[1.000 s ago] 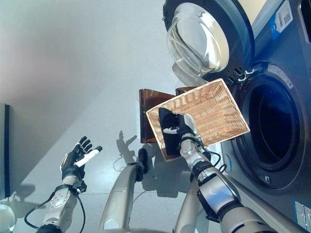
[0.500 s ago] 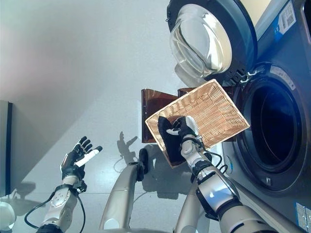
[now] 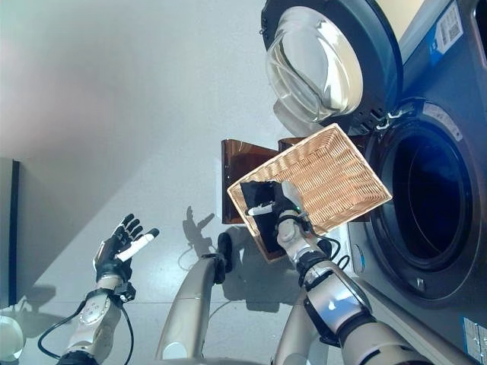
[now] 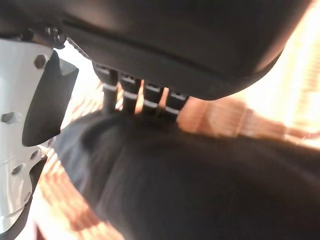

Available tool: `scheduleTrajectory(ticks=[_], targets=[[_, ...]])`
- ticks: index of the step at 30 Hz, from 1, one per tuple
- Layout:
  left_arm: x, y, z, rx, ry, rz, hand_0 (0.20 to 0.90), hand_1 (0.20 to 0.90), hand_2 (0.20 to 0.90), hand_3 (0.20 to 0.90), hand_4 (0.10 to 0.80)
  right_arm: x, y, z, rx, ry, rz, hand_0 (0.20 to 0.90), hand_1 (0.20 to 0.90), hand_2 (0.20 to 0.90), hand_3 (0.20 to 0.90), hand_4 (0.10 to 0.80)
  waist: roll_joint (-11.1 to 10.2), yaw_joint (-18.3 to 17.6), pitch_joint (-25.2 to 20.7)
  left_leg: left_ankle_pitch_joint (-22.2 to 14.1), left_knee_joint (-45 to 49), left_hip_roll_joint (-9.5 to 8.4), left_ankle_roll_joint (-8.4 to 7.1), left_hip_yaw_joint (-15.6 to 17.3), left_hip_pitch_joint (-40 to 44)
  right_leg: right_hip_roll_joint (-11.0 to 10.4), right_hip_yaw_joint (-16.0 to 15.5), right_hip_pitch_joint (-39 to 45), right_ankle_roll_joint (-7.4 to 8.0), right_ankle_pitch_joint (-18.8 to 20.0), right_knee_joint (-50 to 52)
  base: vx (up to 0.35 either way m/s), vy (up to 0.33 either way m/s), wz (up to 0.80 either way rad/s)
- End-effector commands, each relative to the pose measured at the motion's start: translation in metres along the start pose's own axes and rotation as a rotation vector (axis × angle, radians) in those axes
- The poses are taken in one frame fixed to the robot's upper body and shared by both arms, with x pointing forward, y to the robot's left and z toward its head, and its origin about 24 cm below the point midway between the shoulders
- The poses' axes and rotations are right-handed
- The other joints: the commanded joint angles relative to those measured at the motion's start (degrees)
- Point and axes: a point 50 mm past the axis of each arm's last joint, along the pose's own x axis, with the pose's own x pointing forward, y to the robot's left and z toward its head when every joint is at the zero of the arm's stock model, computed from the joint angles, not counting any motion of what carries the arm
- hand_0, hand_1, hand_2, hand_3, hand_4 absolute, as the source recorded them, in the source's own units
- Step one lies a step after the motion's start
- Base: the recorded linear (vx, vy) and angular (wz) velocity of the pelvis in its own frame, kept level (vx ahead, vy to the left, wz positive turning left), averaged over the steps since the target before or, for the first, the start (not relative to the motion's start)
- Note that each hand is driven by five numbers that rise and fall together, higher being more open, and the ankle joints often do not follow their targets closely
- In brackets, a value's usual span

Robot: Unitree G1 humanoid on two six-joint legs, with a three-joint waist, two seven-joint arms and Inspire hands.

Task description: Pick up the clothes and place them into the washing machine

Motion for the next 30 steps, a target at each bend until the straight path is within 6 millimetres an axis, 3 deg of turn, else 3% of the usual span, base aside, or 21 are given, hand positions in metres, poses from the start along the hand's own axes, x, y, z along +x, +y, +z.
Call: scheduleTrajectory(ticks=[1, 6, 7, 8, 9, 10, 11, 30], targets=[[0.0055, 0.0247, 0.0299, 0.047, -0.134, 0.065, 0.900, 0.900, 0.900, 0.900, 0.800, 0.0029, 0.0059, 0.0368, 0.040, -0.144, 0.023, 0.900, 0.900, 0.900, 0.900, 0.800, 0.1, 0.3, -1.1, -0.9, -0.2, 1.17, -3.05, -2.1, 1.5, -1.2, 1.6, -0.3, -0.28, 8.7, -4.2, 0.000, 0.000, 0.00], [0.0052, 0.0243, 0.0317, 0.047, -0.142, 0.057, 0.900, 0.900, 0.900, 0.900, 0.800, 0.0035, 0.0065, 0.0407, 0.036, -0.155, 0.035, 0.900, 0.900, 0.900, 0.900, 0.800, 0.0, 0.4, -1.0, -0.9, -0.2, 1.16, -2.98, -2.2, 1.4, -1.3, 1.6, -0.4, -0.29, 8.7, -4.1, 0.000, 0.000, 0.00], [0.0052, 0.0240, 0.0318, 0.048, -0.142, 0.056, 0.900, 0.900, 0.900, 0.900, 0.800, 0.0034, 0.0069, 0.0400, 0.033, -0.153, 0.039, 0.691, 0.691, 0.691, 0.691, 0.651, 0.0, 0.4, -1.0, -0.9, -0.2, 1.12, -2.97, -2.2, 1.4, -1.3, 1.6, -0.4, -0.29, 8.8, -4.1, 0.000, 0.000, 0.00], [0.0051, 0.0247, 0.0311, 0.051, -0.138, 0.057, 0.900, 0.900, 0.900, 0.900, 0.800, 0.0033, 0.0077, 0.0410, 0.032, -0.156, 0.044, 0.543, 0.543, 0.543, 0.543, 0.545, -0.1, 0.4, -1.1, -0.9, -0.2, 1.09, -2.98, -2.2, 1.4, -1.2, 1.7, -0.5, -0.31, 8.8, -4.0, 0.000, 0.000, 0.00], [0.0050, 0.0248, 0.0309, 0.051, -0.137, 0.056, 0.900, 0.900, 0.900, 0.900, 0.800, 0.0034, 0.0077, 0.0424, 0.034, -0.162, 0.046, 0.494, 0.494, 0.494, 0.494, 0.510, -0.1, 0.3, -1.1, -0.9, -0.1, 1.10, -2.97, -2.2, 1.2, -1.2, 1.8, -0.6, -0.34, 8.8, -4.0, 0.000, 0.000, 0.00], [0.0055, 0.0247, 0.0318, 0.052, -0.138, 0.054, 0.900, 0.900, 0.900, 0.900, 0.800, 0.0032, 0.0075, 0.0431, 0.036, -0.168, 0.048, 0.373, 0.373, 0.373, 0.373, 0.424, -0.1, 0.3, -1.2, -0.8, -0.1, 1.09, -2.99, -2.1, 1.2, -1.2, 1.8, -0.5, -0.35, 8.8, -4.0, 0.000, 0.000, 0.00], [0.0054, 0.0249, 0.0317, 0.051, -0.138, 0.054, 0.900, 0.900, 0.900, 0.900, 0.800, 0.0031, 0.0072, 0.0416, 0.036, -0.162, 0.047, 0.200, 0.200, 0.200, 0.200, 0.300, -0.2, 0.3, -1.2, -0.8, -0.1, 1.07, -2.99, -2.2, 1.2, -1.2, 1.7, -0.5, -0.35, 8.8, -4.0, 0.000, 0.000, 0.00], [0.0055, 0.0226, 0.0307, 0.042, -0.140, 0.053, 0.900, 0.900, 0.900, 0.900, 0.800, 0.0053, 0.0003, 0.0398, 0.060, -0.146, 0.000, 0.200, 0.200, 0.200, 0.200, 0.300, -0.2, 0.3, -1.0, -0.5, -0.2, 1.07, -2.99, -2.3, 1.2, -1.2, 1.7, -0.5, -0.42, 9.0, -4.3, 0.000, 0.000, 0.00]])
